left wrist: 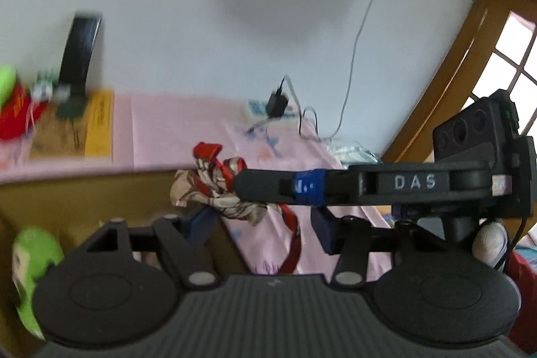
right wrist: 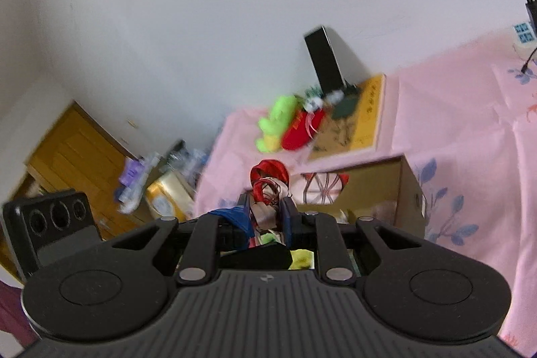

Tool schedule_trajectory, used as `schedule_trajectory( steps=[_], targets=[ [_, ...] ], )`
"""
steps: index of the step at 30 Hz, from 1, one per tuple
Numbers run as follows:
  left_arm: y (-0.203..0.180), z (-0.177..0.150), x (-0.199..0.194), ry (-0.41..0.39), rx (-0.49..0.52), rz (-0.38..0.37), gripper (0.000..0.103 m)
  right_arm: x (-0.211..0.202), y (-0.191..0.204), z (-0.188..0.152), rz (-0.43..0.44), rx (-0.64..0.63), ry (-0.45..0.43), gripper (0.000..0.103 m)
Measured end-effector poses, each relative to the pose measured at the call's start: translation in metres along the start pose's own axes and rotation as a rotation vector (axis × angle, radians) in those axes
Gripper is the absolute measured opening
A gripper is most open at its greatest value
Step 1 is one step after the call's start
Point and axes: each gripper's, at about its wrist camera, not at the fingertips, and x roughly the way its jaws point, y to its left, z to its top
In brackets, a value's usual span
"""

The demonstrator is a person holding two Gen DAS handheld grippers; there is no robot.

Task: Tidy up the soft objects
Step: 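Carry the rope toy with the right gripper over the box, then open the right gripper to drop the rope toy beside the pink bear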

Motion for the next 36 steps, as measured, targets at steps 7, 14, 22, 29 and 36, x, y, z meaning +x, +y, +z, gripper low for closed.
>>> schedule_trajectory(
  steps=[7,14,22,29,36],
  targets=[
    [0.045,-0.032,0.034,0.124,-0.169,-0.146,0.052,0.021,-0.004,-0.03,-0.19,-0.03,0.049,0.0],
    [0.078,-0.04,0.073,0.213,-0.225,-0.167,0.053,0.057,-0.001,-0.033,-0.352,-0.13,0.043,0.0],
    [0.1,-0.045,0.067,0.262,-0.187,-0.158,0.059,0.1,-0.001,-0.033,-0.51,-0.205,0.051,0.0],
    [0.108,-0.047,0.05,0.264,-0.128,-0.149,0.062,0.123,-0.003,-0.033,-0.617,-0.286,0.14,0.0],
    [0.112,-0.038,0.027,0.197,-0.013,-0.102,0.064,0.116,-0.002,-0.036,-0.65,-0.335,0.229,0.0]
  ],
)
